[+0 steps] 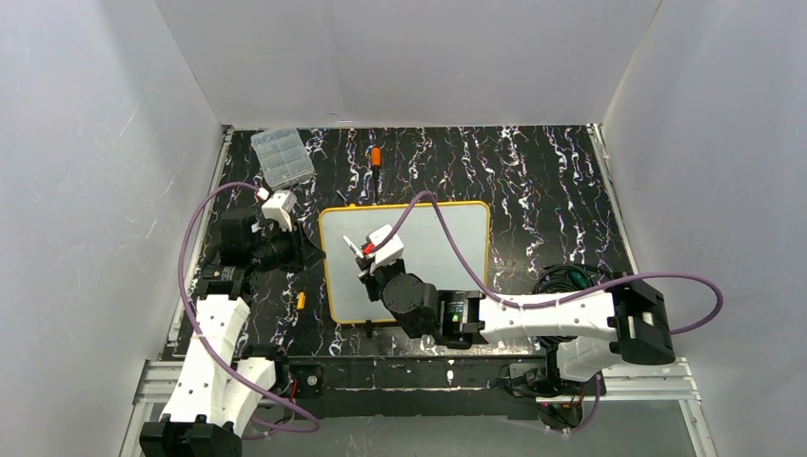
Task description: Write a sentence on the whiteboard
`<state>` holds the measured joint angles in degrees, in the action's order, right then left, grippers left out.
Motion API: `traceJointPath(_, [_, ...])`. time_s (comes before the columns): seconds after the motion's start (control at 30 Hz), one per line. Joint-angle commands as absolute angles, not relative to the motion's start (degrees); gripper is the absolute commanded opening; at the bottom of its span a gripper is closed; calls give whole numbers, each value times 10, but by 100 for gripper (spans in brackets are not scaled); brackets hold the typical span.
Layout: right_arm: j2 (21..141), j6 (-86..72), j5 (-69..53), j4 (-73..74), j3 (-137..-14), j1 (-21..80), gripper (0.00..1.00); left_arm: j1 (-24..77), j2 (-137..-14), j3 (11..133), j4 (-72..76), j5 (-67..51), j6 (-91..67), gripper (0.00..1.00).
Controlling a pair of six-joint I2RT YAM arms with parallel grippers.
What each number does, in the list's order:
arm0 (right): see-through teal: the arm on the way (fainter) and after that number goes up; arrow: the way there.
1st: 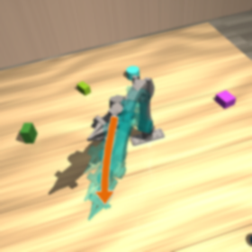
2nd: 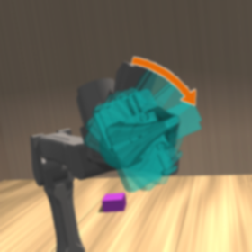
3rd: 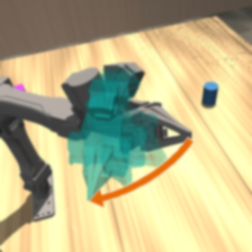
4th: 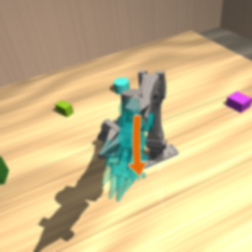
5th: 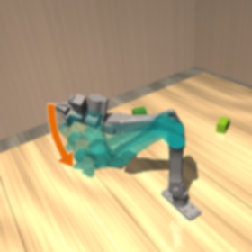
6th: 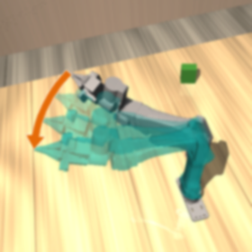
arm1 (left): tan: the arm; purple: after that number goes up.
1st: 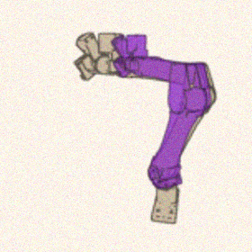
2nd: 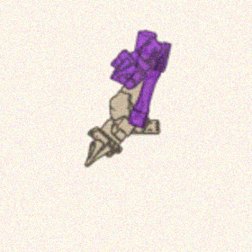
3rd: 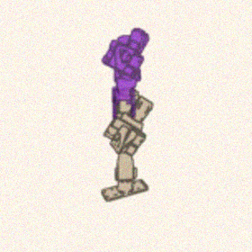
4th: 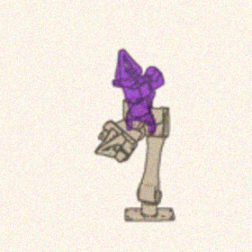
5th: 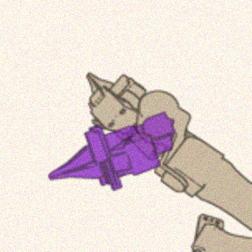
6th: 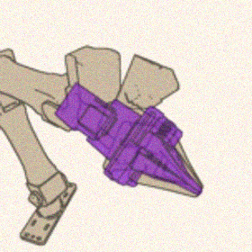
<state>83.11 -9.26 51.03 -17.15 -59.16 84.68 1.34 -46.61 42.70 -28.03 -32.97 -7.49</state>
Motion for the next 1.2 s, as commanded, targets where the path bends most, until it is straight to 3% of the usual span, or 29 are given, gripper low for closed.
traceJointPath(0.0, [812, -76, 519, -215, -595, 855, 1, 17, -450, 434, -294, -320, -82, 26])
traceJointPath(0.17, [820, -77, 520, -216, -601, 855, 1, 16, -464, 436, -276, -361, -87, 43])
traceJointPath(0.33, [829, -73, 525, -218, -607, 854, 1, 16, -488, 442, -260, -396, -88, 44])
traceJointPath(0.8, [859, -56, 520, -224, -629, 843, 1, 16, -506, 440, -252, -411, -88, 22])
traceJointPath(1.17, [874, -41, 519, -234, -643, 831, 1, 15, -505, 439, -255, -409, -83, 19])
